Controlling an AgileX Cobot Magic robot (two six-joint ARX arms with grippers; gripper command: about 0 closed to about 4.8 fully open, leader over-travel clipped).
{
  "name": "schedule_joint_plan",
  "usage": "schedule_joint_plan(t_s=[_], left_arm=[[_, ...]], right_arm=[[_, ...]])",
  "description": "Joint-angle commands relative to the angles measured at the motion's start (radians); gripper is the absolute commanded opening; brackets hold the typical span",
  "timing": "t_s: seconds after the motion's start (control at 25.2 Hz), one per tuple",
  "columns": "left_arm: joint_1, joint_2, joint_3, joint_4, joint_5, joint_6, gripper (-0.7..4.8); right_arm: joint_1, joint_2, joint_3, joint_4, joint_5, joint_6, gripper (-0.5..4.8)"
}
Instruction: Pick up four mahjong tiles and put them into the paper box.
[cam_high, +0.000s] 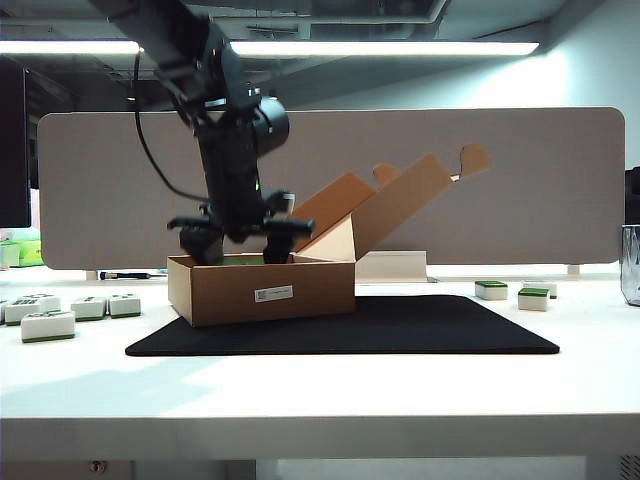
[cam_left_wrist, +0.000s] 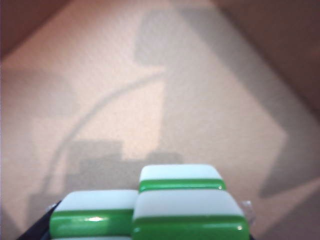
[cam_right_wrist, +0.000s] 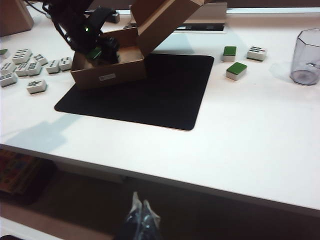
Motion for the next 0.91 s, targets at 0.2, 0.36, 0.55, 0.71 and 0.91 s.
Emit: schedule_joint_plan(t_s=[0.2,0.36,0.55,0.71,0.91], left_arm=[[0.001,0.037,0.004,-0.022,0.045,0.007,3.17],[0.000,0.037,0.005,-0.028,0.045,0.007,3.82],[0.000,0.032,0.011,-0.027,0.046,0.006,4.16],[0.001,-0.007,0.011,-0.027,0.045,0.007,4.62],[0.002,-0.086,0.011,-0.039,0.046,0.007,4.62]], right_arm=[[0.000,-0.013,0.002,0.010,0.010,-0.001,-0.01],[0.000,-0.013,0.002,0.010,0.010,-0.001,-0.01],[0.000,-0.013,0.002,0.009,0.010,-0.001,-0.01],[0.000,-0.013,0.002,0.010,0.010,-0.002,-0.01],[0.000,-0.013,0.002,0.009,0.010,-0.005,-0.01]])
